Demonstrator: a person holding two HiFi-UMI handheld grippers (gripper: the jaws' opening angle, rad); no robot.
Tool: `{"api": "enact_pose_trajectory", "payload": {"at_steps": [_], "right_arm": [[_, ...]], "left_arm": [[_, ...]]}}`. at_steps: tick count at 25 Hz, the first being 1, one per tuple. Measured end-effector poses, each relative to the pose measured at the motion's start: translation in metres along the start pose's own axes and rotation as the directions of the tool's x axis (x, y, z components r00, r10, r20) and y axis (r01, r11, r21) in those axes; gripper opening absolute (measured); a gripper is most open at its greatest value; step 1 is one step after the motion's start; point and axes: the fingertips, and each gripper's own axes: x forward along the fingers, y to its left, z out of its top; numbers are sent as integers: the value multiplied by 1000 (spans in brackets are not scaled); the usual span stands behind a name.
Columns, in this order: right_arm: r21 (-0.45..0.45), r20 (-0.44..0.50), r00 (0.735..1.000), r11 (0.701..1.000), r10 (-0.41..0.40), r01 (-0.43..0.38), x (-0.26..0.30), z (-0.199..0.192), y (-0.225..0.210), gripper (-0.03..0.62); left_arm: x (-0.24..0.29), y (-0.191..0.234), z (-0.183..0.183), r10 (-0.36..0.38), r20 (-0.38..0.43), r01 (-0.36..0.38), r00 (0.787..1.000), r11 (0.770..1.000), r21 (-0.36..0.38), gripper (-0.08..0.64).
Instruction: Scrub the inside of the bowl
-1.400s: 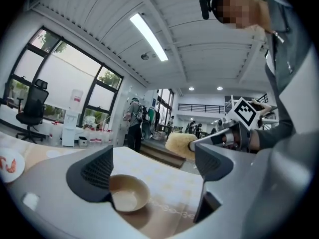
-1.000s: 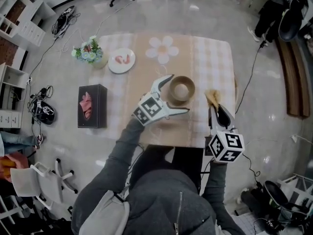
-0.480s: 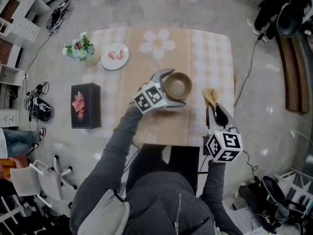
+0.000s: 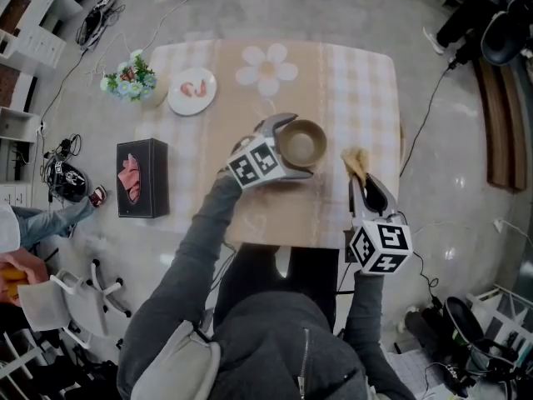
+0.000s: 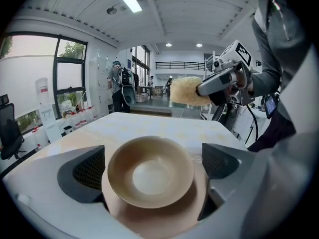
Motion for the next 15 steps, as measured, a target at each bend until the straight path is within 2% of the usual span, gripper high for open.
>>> {"api": "enact_pose_trajectory", "payload": {"at_steps": [6, 10, 15], "right_arm": [[4, -5, 1000, 1000, 1, -1, 2, -2, -1, 83], [-5, -10, 1000, 1000, 8, -8, 5, -1, 1, 83], [-68, -32, 999, 997, 21, -23, 13, 2, 4, 83]], "left_arm": [[8, 1, -4, 2, -13, -2, 1000, 1000, 15, 597], [12, 4, -11, 29, -27, -28, 999, 999, 37, 588], [14, 6, -13, 51, -42, -48, 998, 997, 64, 578]]}}
